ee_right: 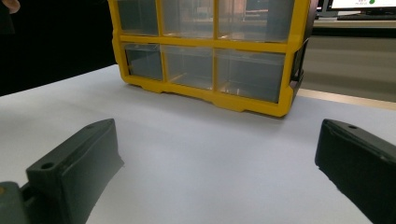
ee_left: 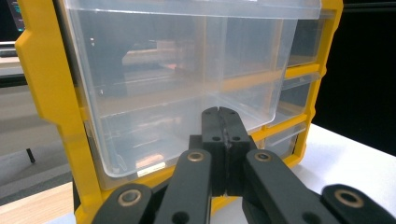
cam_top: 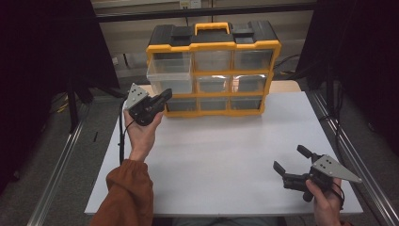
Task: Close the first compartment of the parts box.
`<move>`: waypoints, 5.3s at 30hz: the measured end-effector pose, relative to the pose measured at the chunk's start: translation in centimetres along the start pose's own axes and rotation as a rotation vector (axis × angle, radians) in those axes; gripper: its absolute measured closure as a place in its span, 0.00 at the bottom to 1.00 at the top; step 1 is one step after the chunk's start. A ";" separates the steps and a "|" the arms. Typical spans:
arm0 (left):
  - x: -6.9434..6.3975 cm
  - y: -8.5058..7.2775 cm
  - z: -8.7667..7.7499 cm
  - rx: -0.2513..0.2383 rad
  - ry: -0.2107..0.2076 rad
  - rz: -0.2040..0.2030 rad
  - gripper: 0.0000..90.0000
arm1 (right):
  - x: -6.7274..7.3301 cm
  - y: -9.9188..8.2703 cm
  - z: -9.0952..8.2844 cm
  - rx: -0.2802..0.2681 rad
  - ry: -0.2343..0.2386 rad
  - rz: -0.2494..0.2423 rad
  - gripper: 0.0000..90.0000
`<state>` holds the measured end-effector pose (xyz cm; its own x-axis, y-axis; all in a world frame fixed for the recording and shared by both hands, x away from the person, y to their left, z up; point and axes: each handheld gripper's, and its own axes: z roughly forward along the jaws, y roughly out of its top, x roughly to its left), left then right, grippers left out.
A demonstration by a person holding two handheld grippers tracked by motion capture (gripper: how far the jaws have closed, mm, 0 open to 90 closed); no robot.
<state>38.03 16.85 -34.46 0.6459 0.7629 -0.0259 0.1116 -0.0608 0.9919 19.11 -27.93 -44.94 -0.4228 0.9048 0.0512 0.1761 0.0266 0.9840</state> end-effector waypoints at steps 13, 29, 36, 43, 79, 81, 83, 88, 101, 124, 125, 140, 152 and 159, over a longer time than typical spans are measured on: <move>0.0 0.1 0.4 -0.001 0.003 0.002 1.00 | 0.0 0.0 0.0 0.000 -0.002 0.002 0.00; 0.2 0.3 0.8 0.005 0.009 0.003 1.00 | 0.0 0.0 0.0 0.004 0.008 0.003 0.00; 0.2 0.3 0.9 0.001 0.013 -0.002 1.00 | 0.0 0.0 0.0 0.003 0.009 0.002 0.00; 0.3 0.4 1.1 0.007 0.013 0.005 1.00 | 0.0 0.0 0.0 0.003 0.009 0.002 0.00; 0.5 0.9 2.2 -0.002 0.028 0.017 1.00 | 0.0 0.0 -0.1 0.003 0.009 -0.004 0.00; 0.5 0.9 2.2 -0.003 0.030 0.015 1.00 | 0.0 0.0 0.0 0.001 0.012 -0.004 0.00; 0.6 0.9 2.2 -0.002 0.031 0.019 1.00 | 0.0 0.0 0.0 0.001 0.012 -0.004 0.00; 0.6 0.9 2.4 -0.011 0.035 0.010 1.00 | 0.0 0.0 0.0 0.001 0.010 -0.001 0.00; 0.8 1.0 2.7 -0.020 0.040 0.002 1.00 | 0.0 0.0 0.0 0.005 0.008 0.004 0.00; 1.0 1.3 3.2 -0.026 0.044 0.006 1.00 | 0.0 0.0 -0.1 0.006 0.010 0.000 0.00; 1.0 1.4 3.2 -0.026 0.042 0.008 1.00 | 0.1 0.0 -0.1 0.004 0.009 -0.001 0.00; 1.1 1.6 3.5 -0.019 0.049 0.028 1.00 | 0.0 0.0 -0.1 0.007 0.010 0.005 0.00; 1.2 1.6 3.8 -0.022 0.051 0.026 1.00 | 0.0 -0.1 -0.1 0.005 0.010 0.004 0.00; 1.3 1.4 4.1 -0.007 0.051 0.040 1.00 | 0.0 -0.1 -0.1 0.005 0.008 0.003 0.00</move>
<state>42.13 15.05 -33.60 0.6108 0.7916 0.0197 0.0813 -0.0874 0.9929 19.00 -27.97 -44.99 -0.4297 0.9013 0.0560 0.1822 0.0258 0.9829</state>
